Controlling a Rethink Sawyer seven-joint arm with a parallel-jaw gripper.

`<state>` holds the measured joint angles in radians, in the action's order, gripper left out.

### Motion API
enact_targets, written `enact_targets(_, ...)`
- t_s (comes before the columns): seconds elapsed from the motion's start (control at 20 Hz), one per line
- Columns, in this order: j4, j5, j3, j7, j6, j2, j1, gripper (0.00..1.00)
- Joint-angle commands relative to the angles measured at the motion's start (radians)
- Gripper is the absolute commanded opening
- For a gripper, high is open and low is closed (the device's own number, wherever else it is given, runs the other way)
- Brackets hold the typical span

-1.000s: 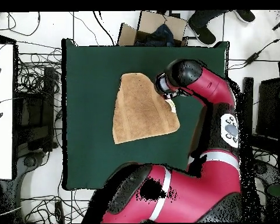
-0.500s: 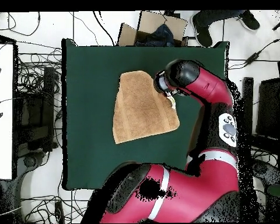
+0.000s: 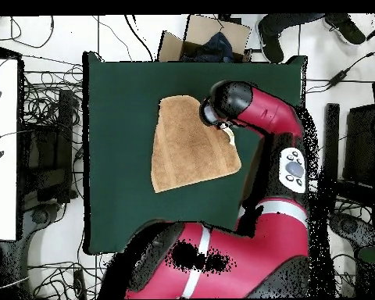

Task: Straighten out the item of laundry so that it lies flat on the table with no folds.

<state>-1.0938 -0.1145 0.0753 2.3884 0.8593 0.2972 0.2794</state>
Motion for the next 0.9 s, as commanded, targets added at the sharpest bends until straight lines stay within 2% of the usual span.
enact_targets(0.05, -0.077, 0.131, 0.096, 0.091, -0.073, 0.065, -0.111, 0.0)
enact_targets(0.25, -0.046, 0.178, 0.183, 0.154, -0.065, 0.069, -0.163, 0.0)
enact_targets(0.45, -0.037, 0.209, 0.242, 0.165, -0.05, 0.089, -0.197, 0.0)
enact_targets(0.9, -0.033, 0.24, 0.331, 0.203, -0.108, 0.084, -0.241, 0.0)
